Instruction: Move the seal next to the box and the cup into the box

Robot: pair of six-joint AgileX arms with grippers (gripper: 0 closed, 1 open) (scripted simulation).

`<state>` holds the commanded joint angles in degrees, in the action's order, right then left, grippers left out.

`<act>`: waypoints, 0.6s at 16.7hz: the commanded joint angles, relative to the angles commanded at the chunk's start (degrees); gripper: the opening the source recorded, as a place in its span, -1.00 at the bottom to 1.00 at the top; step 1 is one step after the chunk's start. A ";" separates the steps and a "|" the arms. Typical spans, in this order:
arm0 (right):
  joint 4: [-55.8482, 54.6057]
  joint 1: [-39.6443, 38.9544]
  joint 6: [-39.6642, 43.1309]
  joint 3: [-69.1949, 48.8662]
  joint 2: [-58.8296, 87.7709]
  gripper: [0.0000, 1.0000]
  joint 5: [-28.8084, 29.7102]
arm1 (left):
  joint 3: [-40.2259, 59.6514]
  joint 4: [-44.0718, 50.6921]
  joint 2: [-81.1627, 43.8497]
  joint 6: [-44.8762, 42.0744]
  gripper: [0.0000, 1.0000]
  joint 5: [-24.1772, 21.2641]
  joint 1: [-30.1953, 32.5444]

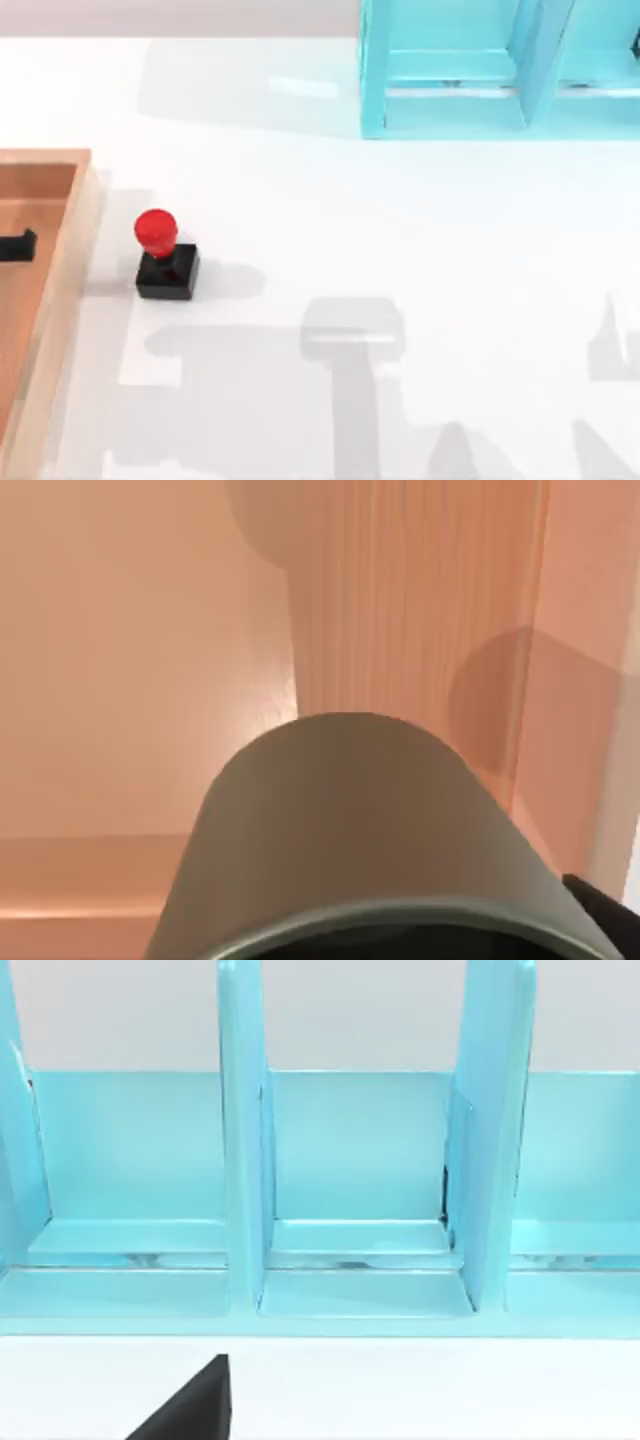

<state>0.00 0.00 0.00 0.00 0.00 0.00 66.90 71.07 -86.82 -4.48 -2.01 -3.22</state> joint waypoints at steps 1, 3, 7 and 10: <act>0.00 0.00 0.00 0.00 0.00 1.00 0.00 | -1.84 -0.42 1.65 -3.89 -1.00 -0.23 -3.91; 0.00 0.00 0.00 0.00 0.00 1.00 0.00 | -5.04 -1.25 4.61 -10.14 -1.00 -0.76 -10.12; 0.00 0.00 0.00 0.00 0.00 1.00 0.00 | -8.11 -2.12 7.62 -15.40 -1.00 -1.41 -15.38; 0.00 0.00 0.00 0.00 0.00 1.00 0.00 | -8.11 -2.12 7.62 -15.40 -1.00 -1.41 -15.38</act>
<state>0.00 0.00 0.00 0.00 0.00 0.00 58.79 68.95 -79.20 -19.88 -3.43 -18.60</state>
